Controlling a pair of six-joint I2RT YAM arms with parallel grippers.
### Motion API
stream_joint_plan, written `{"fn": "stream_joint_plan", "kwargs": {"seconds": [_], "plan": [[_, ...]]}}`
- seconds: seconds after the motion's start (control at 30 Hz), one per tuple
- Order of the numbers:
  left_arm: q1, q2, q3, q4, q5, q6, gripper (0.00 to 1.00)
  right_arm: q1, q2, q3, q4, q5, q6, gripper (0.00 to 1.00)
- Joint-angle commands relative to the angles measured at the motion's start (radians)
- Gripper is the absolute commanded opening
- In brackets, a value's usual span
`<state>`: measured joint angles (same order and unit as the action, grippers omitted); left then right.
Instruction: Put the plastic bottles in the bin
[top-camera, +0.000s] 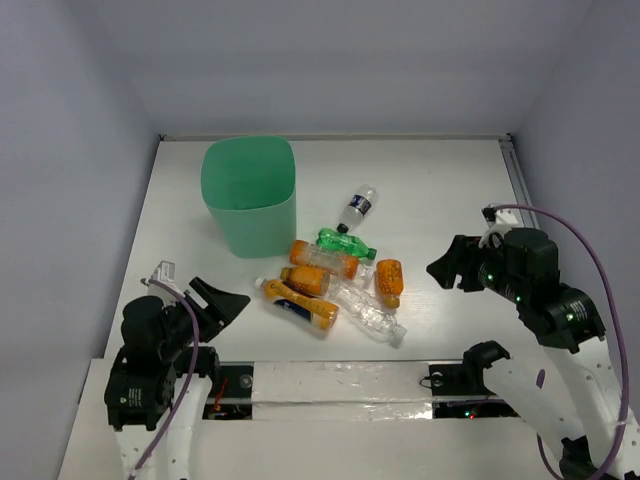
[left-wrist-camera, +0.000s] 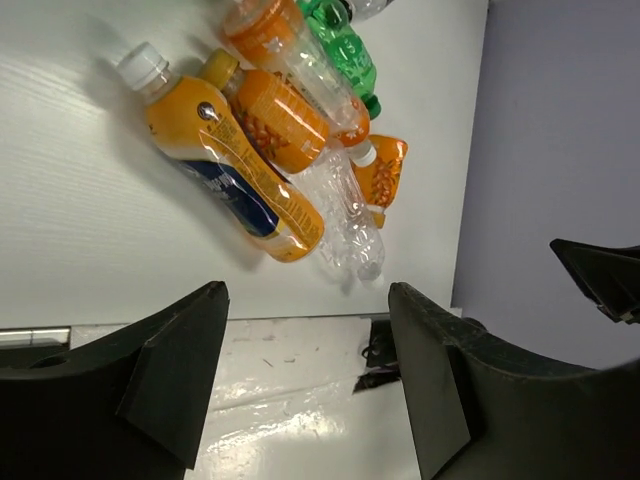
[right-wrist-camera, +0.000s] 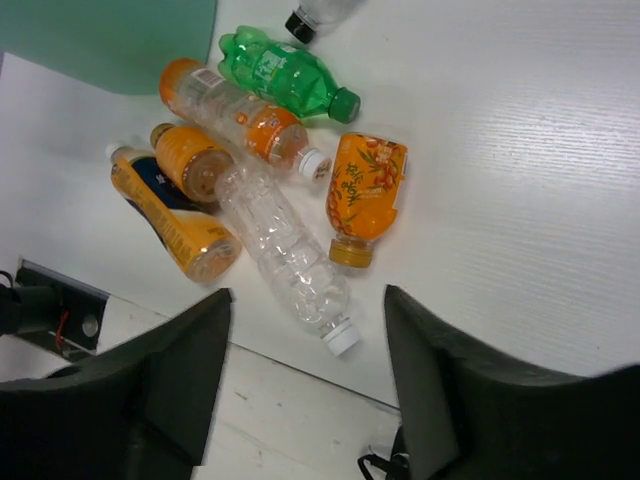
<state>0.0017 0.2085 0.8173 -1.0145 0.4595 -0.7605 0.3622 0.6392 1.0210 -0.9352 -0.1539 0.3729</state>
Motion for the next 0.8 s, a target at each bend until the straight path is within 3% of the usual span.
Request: {"fn": "stream_joint_plan", "kwargs": {"seconds": [0.0,0.03,0.07,0.1,0.13,0.17,0.2,0.27,0.33,0.53,0.6,0.7,0.77], "plan": [[0.003,-0.015,-0.026,0.048,0.068,-0.029,0.62,0.007,-0.026,-0.012,0.009,0.008,0.001,0.6],[0.003,-0.014,-0.036,0.054,0.08,-0.033,0.58,0.007,-0.026,-0.013,0.004,0.008,0.001,0.35],[0.003,-0.017,-0.053,0.065,0.102,-0.042,0.55,0.007,-0.026,-0.016,0.003,0.004,0.0,0.21],[0.003,-0.014,-0.096,0.065,0.111,-0.054,0.44,0.007,-0.023,-0.025,0.003,0.001,0.001,0.03],[0.012,-0.008,-0.115,0.06,0.117,-0.048,0.44,0.007,-0.021,-0.032,0.004,-0.004,0.001,0.0],[0.012,0.002,-0.144,0.05,0.116,-0.039,0.3,0.007,-0.019,-0.039,0.007,-0.015,0.004,0.0],[0.012,0.018,-0.15,0.048,0.104,-0.019,0.22,0.007,-0.012,-0.056,0.018,-0.018,0.006,0.0],[0.032,0.047,-0.176,0.068,0.08,-0.014,0.08,0.007,-0.006,-0.073,0.035,-0.021,0.02,0.0],[0.102,0.066,-0.188,0.083,0.103,0.006,0.0,0.007,0.008,-0.099,0.065,-0.027,0.032,0.0],[0.248,0.1,-0.217,0.001,0.113,0.13,0.0,0.007,0.071,-0.131,0.144,-0.036,0.054,0.0],[0.267,0.091,-0.239,-0.056,0.033,0.191,0.0,0.007,0.111,-0.131,0.173,-0.041,0.047,0.0],[0.277,0.086,-0.225,-0.055,0.018,0.162,0.0,0.007,0.146,-0.124,0.209,-0.038,0.038,0.09],[0.296,0.11,-0.186,-0.055,0.022,0.174,0.0,0.007,0.16,-0.122,0.226,-0.042,0.035,0.22]]}}
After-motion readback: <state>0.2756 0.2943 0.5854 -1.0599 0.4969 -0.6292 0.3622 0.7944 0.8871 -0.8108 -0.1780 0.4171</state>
